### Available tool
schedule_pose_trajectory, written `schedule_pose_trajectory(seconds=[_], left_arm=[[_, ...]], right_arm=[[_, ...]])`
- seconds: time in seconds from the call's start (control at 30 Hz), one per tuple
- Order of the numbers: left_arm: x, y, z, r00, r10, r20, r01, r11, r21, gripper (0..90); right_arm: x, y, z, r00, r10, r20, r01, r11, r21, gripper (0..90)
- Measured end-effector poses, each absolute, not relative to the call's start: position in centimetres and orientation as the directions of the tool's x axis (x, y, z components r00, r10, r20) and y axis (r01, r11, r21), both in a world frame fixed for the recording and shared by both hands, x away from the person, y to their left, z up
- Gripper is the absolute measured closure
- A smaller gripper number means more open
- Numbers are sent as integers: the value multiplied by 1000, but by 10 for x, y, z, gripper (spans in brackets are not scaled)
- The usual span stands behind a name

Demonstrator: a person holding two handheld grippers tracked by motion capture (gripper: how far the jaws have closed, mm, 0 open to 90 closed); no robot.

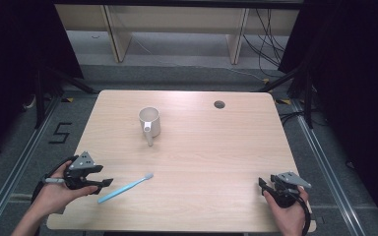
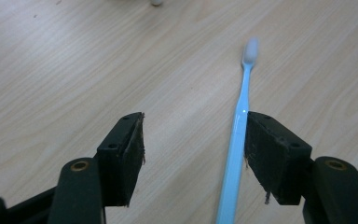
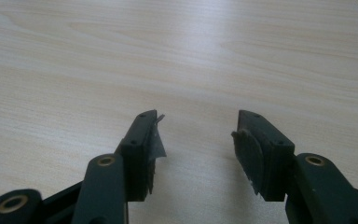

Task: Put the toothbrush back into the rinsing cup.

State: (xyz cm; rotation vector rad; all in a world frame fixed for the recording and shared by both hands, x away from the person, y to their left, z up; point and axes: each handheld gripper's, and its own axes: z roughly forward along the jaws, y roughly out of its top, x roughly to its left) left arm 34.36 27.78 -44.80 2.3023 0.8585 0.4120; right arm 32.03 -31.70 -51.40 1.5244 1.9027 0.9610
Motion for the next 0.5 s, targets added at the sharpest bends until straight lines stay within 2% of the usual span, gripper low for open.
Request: schedule_pose_trajectory(seconds=[0.07, 0.1, 0.2, 0.27, 0.3, 0.5], left_arm=[[344, 274, -448, 727, 685, 48, 492, -568, 660, 374], [347, 275, -444, 758, 649, 71, 479, -627, 615, 376], [350, 272, -443, 781, 620, 69, 476, -663, 577, 384], [352, 269, -442, 806, 588, 70, 460, -696, 552, 388], [353, 267, -443, 812, 580, 68, 455, -701, 550, 395], [364, 259, -446, 856, 516, 31, 451, -776, 441, 422]], right_arm=[[320, -318, -513, -244, 969, 42, 615, 121, 780, 498], [321, -317, -514, -241, 970, 39, 613, 121, 781, 497], [320, -316, -514, -236, 970, 50, 618, 110, 779, 496], [321, -318, -513, -245, 970, 6, 609, 149, 779, 496], [321, -316, -514, -247, 968, 45, 621, 123, 774, 495], [322, -316, -514, -251, 967, 33, 622, 135, 771, 495]])
